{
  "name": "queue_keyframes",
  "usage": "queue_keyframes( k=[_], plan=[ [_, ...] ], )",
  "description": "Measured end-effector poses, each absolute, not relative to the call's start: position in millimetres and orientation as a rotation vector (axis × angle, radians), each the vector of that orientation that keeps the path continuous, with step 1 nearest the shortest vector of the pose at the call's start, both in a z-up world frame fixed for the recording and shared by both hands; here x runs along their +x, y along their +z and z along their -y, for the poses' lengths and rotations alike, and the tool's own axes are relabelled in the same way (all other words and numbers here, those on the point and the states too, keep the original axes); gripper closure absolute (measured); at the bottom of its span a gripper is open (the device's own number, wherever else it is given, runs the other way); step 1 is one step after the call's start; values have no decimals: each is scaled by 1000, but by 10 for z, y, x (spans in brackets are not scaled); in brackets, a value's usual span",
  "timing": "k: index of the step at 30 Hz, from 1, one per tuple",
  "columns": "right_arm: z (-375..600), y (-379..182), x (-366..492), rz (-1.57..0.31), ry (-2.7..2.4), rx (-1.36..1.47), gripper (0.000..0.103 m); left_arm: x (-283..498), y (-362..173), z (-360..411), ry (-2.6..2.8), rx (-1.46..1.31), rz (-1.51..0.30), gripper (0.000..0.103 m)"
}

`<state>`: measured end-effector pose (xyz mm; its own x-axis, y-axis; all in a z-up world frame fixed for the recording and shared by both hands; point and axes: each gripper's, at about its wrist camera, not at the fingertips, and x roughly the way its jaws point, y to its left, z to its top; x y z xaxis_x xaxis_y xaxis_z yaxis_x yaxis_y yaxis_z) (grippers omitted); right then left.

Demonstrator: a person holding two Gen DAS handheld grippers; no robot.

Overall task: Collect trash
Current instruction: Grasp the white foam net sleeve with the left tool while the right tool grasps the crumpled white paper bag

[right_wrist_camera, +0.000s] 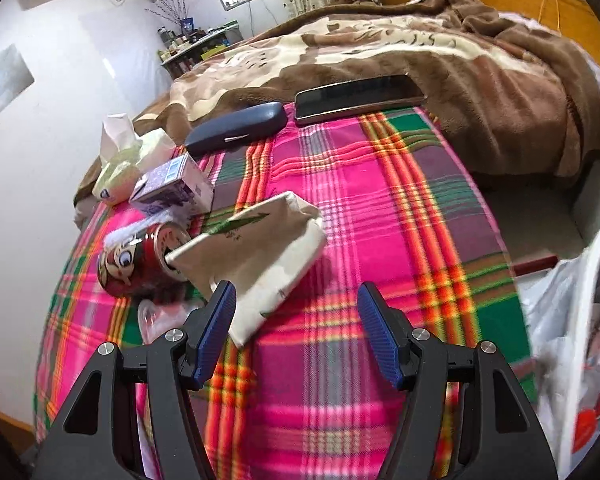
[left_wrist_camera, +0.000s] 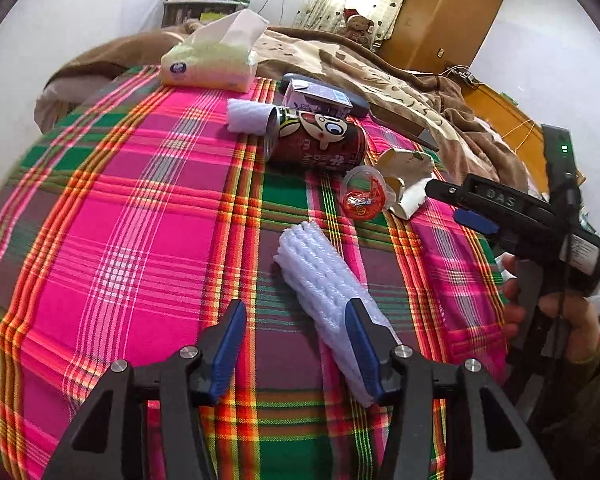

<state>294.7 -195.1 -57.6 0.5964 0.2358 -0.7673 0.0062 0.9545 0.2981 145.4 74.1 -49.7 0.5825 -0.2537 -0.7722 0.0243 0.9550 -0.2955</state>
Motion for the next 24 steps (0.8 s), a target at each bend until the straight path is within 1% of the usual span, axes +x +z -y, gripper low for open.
queue_keyframes(
  k=[4, 6, 8, 9, 12, 13, 15, 17, 19, 21, 24],
  plan=[
    [1960, -630, 3040, -946, 117, 320, 38, 1511, -516, -694, -189, -283, -948, 50],
    [1949, -629, 3068, -941, 120, 325, 39, 1567, -515, -654, -203, -291, -954, 47],
    [1943, -630, 3105, -945, 126, 336, 47, 1598, -528, -622, -210, -296, -960, 44],
    [1943, -638, 3128, -952, 128, 346, 52, 1627, -534, -603, -210, -298, -961, 41],
    [1929, -649, 3188, -959, 126, 355, 65, 1671, -534, -548, -209, -287, -968, 41],
    [1924, -650, 3204, -962, 129, 357, 71, 1687, -537, -528, -207, -282, -970, 41],
    [1907, -655, 3220, -964, 136, 352, 74, 1709, -538, -489, -198, -270, -966, 41],
    [1901, -661, 3226, -960, 153, 361, 81, 1708, -544, -462, -184, -262, -958, 42],
    [1916, -662, 3242, -958, 169, 383, 85, 1724, -545, -423, -174, -242, -956, 49],
    [1925, -650, 3240, -950, 176, 391, 88, 1742, -544, -404, -173, -238, -954, 58],
    [1924, -615, 3234, -941, 180, 378, 91, 1770, -545, -398, -180, -239, -958, 64]
  ],
)
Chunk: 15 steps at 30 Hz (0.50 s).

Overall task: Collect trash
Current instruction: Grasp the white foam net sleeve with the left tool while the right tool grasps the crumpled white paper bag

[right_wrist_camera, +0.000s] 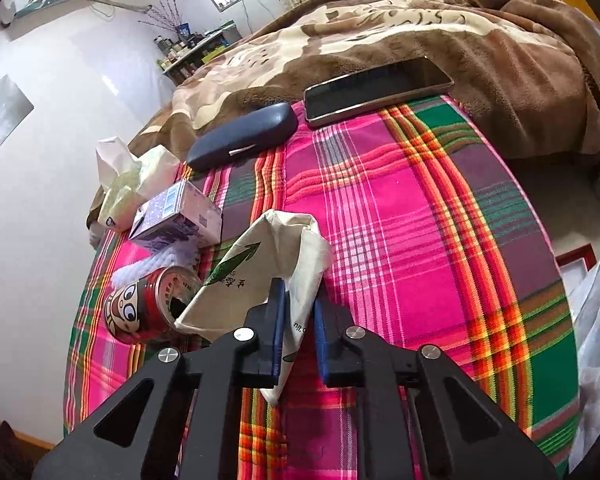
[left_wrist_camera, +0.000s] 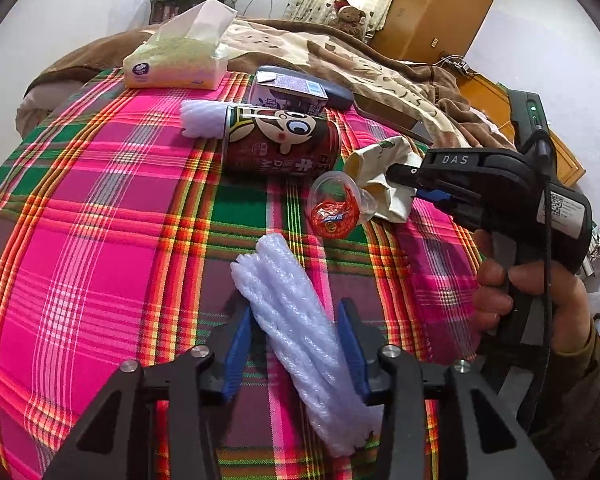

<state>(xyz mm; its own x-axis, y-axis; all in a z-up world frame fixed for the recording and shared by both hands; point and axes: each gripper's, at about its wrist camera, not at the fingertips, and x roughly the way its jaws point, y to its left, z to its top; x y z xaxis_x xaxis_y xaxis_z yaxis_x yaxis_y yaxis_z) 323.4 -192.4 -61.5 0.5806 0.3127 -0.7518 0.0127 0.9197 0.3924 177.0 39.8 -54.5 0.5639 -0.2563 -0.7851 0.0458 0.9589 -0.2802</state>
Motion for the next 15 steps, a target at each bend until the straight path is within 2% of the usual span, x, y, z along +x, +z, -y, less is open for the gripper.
queue_keyframes(
  k=[6, 15],
  plan=[
    [2011, -531, 3175, -922, 191, 373, 94, 1796, -542, -393, -188, -231, -956, 71],
    [2219, -446, 3006, -926, 188, 366, 96, 1753, -462, -375, -198, -227, -938, 76]
  ],
)
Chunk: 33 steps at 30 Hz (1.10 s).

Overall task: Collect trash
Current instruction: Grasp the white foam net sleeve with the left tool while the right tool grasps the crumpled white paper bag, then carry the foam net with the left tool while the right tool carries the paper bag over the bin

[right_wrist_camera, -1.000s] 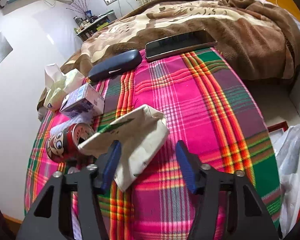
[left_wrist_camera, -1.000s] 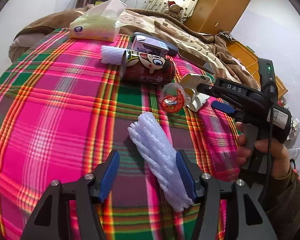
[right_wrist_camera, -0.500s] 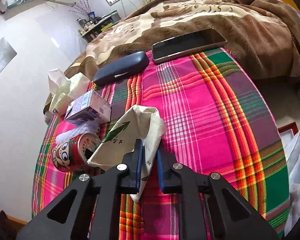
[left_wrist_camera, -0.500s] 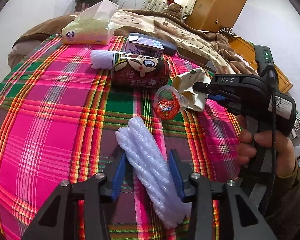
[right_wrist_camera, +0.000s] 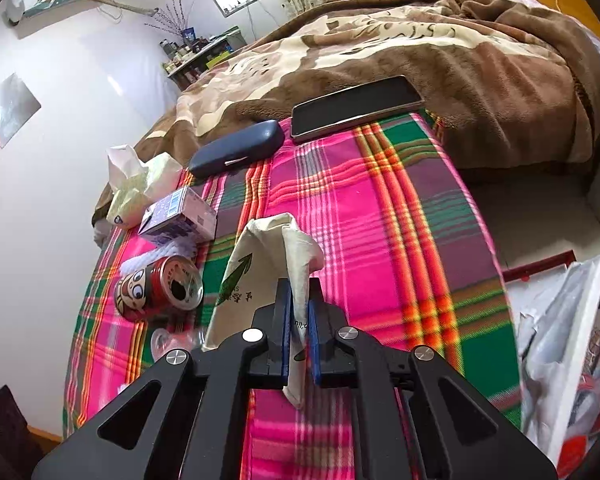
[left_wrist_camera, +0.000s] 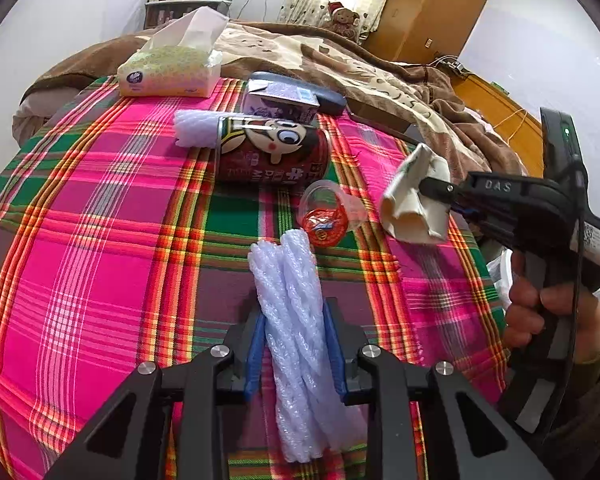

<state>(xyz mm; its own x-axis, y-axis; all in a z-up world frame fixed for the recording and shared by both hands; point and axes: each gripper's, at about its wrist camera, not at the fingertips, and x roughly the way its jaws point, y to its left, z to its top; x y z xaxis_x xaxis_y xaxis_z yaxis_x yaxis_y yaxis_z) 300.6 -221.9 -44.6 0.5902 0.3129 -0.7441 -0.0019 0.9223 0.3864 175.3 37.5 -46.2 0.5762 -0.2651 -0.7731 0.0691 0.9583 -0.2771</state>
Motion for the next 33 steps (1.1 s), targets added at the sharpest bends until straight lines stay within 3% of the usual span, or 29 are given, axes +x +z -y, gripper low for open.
queue_keyframes(
  k=[17, 33],
  plan=[
    [2514, -281, 2532, -886, 191, 410, 96, 1555, -169, -70, -245, -160, -879, 76],
    [3235, -44, 2015, -788, 79, 434, 96, 1407, 175, 779, -394, -50, -803, 76]
  ],
)
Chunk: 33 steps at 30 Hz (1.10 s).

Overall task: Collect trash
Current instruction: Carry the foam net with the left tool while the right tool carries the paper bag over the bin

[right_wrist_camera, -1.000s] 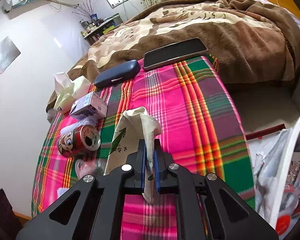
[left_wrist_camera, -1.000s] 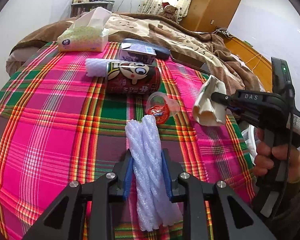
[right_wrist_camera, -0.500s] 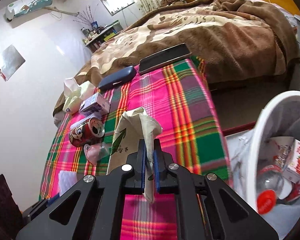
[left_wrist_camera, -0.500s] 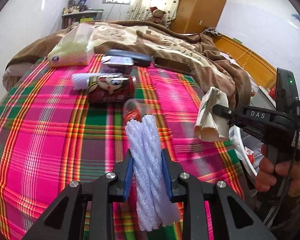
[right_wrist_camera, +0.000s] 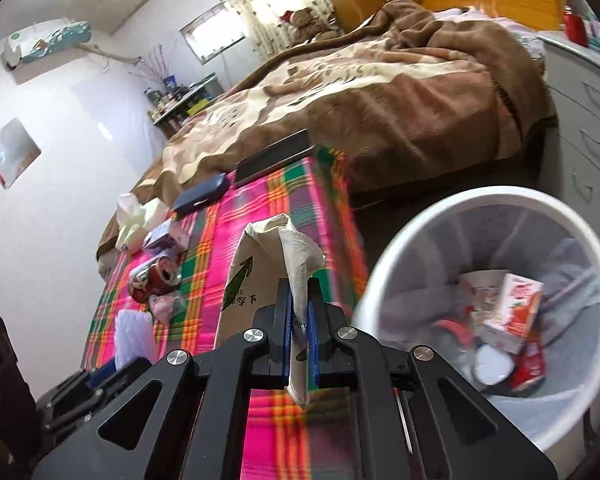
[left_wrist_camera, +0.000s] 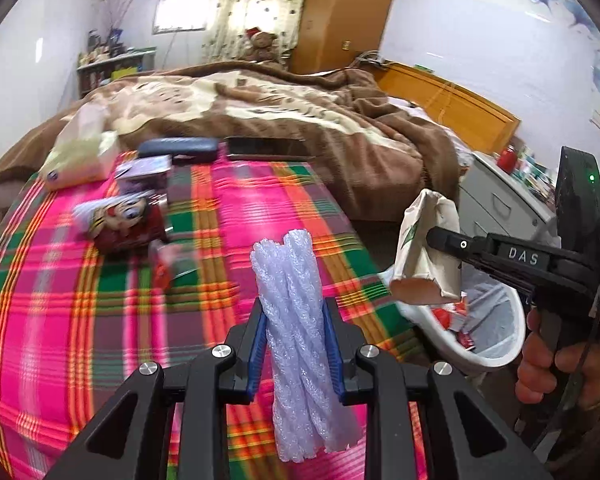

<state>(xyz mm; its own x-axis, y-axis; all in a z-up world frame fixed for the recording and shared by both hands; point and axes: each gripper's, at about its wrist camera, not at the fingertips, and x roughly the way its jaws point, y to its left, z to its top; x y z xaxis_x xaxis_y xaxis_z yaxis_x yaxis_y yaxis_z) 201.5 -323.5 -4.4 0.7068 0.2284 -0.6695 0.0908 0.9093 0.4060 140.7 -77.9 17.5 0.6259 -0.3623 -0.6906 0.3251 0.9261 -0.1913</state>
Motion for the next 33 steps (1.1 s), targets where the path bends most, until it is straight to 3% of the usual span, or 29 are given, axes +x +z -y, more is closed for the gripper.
queue_keyframes(
  k=[22, 33],
  plan=[
    [4247, -65, 1497, -754, -160, 490, 96, 1358, 383, 2233, -646, 111, -752, 76],
    [4435, -194, 1472, -811, -272, 421, 96, 1529, 167, 2740, -711, 159, -821, 76]
  ],
)
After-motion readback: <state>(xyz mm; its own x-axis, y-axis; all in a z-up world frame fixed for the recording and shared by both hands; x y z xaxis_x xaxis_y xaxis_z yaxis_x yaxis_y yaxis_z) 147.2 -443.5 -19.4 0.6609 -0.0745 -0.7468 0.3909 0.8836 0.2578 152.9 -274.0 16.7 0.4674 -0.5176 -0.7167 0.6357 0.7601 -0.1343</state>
